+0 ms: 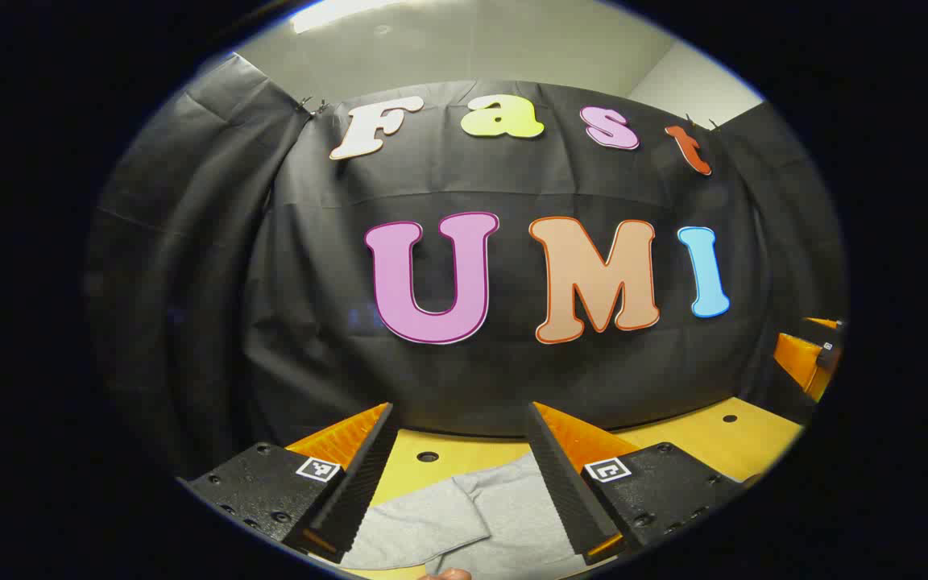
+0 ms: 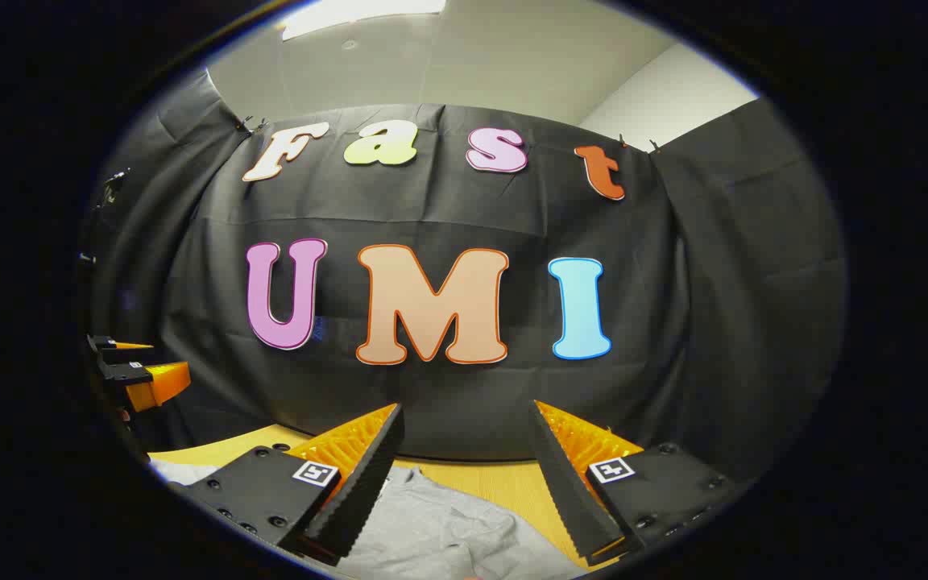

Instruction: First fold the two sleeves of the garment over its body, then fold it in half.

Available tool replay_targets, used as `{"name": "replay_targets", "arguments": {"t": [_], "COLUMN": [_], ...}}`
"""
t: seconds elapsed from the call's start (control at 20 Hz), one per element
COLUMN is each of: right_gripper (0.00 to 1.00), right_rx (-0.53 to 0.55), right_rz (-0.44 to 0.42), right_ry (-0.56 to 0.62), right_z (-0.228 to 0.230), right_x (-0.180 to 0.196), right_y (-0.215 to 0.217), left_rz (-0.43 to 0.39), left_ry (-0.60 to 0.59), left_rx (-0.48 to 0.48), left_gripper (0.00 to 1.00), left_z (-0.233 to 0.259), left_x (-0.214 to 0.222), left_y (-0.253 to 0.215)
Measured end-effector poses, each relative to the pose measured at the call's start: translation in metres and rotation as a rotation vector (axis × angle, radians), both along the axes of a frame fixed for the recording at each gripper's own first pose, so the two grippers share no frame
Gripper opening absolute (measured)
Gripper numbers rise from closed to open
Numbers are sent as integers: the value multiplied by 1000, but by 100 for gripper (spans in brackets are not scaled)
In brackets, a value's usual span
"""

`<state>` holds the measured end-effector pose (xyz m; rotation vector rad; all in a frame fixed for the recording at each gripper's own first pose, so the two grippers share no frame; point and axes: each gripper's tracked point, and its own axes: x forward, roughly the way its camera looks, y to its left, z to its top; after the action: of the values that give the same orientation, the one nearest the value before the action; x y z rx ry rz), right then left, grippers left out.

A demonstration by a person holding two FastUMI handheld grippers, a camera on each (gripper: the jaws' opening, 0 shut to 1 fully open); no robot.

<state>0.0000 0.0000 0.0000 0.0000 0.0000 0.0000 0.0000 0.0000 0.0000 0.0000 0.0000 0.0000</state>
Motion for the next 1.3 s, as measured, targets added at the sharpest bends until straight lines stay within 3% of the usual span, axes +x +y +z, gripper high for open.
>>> {"name": "replay_targets", "arguments": {"t": [1.3], "right_gripper": [96], "right_rx": [-19], "right_rz": [-11], "right_ry": [64], "right_z": [-13], "right_x": [10], "right_y": [-10], "left_rz": [12], "left_ry": [-8], "left_rx": [18], "left_gripper": [93], "left_z": [-6], "left_x": [16], "left_y": [4]}}
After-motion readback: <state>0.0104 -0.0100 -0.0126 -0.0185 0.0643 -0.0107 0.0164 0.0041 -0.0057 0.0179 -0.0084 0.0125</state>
